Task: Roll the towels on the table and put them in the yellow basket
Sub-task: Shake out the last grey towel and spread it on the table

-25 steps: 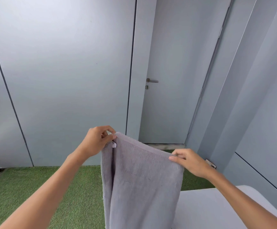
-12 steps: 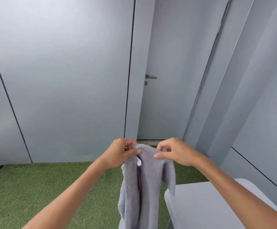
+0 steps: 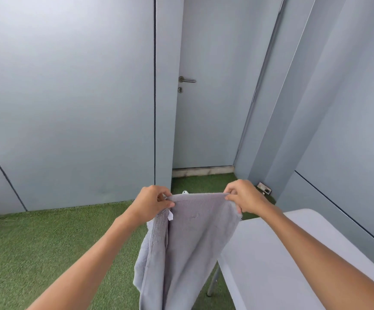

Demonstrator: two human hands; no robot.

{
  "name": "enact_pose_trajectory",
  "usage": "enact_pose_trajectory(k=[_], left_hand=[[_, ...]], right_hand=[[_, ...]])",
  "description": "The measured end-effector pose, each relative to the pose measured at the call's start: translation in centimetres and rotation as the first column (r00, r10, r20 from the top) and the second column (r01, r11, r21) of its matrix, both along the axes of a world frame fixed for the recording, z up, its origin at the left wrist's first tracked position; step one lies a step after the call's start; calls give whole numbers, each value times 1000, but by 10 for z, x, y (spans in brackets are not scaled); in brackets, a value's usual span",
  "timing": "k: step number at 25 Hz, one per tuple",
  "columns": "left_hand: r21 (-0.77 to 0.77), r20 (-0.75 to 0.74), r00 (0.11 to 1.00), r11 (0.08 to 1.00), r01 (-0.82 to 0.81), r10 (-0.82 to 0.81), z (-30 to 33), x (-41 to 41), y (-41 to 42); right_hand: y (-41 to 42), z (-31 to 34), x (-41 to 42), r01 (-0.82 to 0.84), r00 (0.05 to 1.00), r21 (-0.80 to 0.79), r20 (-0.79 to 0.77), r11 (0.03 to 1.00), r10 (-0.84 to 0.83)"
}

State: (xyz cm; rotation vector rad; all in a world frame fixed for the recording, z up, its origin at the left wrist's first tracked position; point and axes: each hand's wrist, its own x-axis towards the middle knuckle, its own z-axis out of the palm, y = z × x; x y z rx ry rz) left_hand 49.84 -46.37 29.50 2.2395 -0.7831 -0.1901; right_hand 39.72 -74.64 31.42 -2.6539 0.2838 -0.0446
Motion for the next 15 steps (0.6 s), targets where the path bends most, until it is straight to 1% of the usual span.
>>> enact_pose_trajectory(k=[2,4,6,9,12,15], left_hand=[[58,-18,1000,998,7,-6,-21,-1,-20],[69,-51,999,998,1,3,-40,-1,-42],[77,-82,996,997,-26,32,-57,4,-66],[98,-114,990,992,-76,87,-76,19,-104],[151,-89,987,982,-116,131,-95,36,-153],[177,-60,981,969,-172,185,-118,49,-202]], right_hand=[[-12,-15,15,109,994,12,26,994,-109],[-28,-31,32,191,980,102,34,976,-196],[-52,-46,50,222,971,149,51,964,-232],[-89,-59,73,256,962,122,65,959,-266],[-153,-70,100,302,946,166,72,939,-317],[-235,-82,117,405,896,206,106,891,-432]])
